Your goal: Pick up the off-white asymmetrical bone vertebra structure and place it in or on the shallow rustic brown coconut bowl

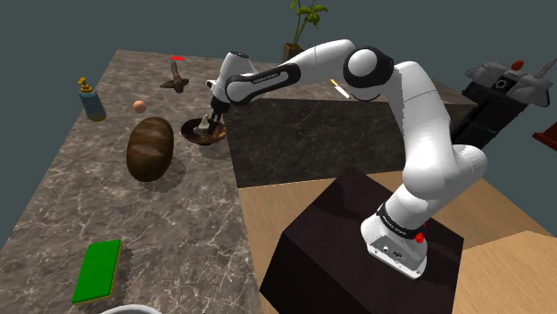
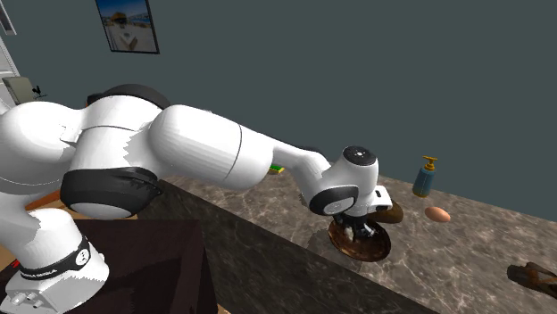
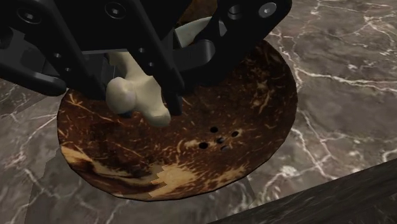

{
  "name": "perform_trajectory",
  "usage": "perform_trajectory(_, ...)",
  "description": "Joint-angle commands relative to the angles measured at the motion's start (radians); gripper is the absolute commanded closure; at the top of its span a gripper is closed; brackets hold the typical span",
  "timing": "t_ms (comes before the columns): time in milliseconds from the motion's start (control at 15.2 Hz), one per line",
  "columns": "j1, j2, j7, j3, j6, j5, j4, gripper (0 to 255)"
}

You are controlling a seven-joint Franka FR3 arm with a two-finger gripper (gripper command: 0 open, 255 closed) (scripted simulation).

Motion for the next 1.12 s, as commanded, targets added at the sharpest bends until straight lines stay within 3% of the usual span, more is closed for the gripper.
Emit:
perform_trajectory(0, 0.000, 0.000, 0.000, 0.000, 0.000, 0.000, 0.000, 0)
perform_trajectory(330, 0.000, 0.000, 0.000, 0.000, 0.000, 0.000, 0.000, 0)
perform_trajectory(594, -0.061, -0.101, -0.008, 0.043, -0.042, 0.028, -0.070, 0)
perform_trajectory(1056, -0.061, -0.101, -0.008, 0.043, -0.042, 0.028, -0.070, 0)
